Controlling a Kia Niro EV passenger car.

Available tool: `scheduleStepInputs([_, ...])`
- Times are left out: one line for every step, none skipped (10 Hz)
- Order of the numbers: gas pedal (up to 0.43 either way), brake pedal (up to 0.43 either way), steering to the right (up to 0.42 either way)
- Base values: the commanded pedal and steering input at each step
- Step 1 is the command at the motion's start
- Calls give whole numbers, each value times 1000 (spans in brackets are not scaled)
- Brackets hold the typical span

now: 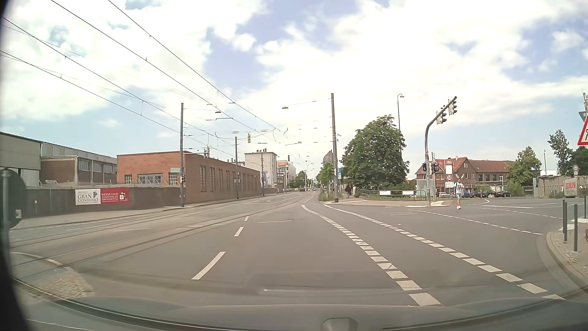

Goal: Follow the waypoints while adhering to traffic rules and regulations

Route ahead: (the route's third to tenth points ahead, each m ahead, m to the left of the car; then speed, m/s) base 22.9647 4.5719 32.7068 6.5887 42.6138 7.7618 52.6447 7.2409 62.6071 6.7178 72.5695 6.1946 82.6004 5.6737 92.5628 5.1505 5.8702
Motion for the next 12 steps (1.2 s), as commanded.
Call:
scheduleStepInputs([280,24,-17])
scheduleStepInputs([268,24,-18])
scheduleStepInputs([260,24,-19])
scheduleStepInputs([248,24,-20])
scheduleStepInputs([248,24,-21])
scheduleStepInputs([248,24,-21])
scheduleStepInputs([248,24,-21])
scheduleStepInputs([248,24,-23])
scheduleStepInputs([248,24,-25])
scheduleStepInputs([248,24,-26])
scheduleStepInputs([240,24,-27])
scheduleStepInputs([228,24,-28])
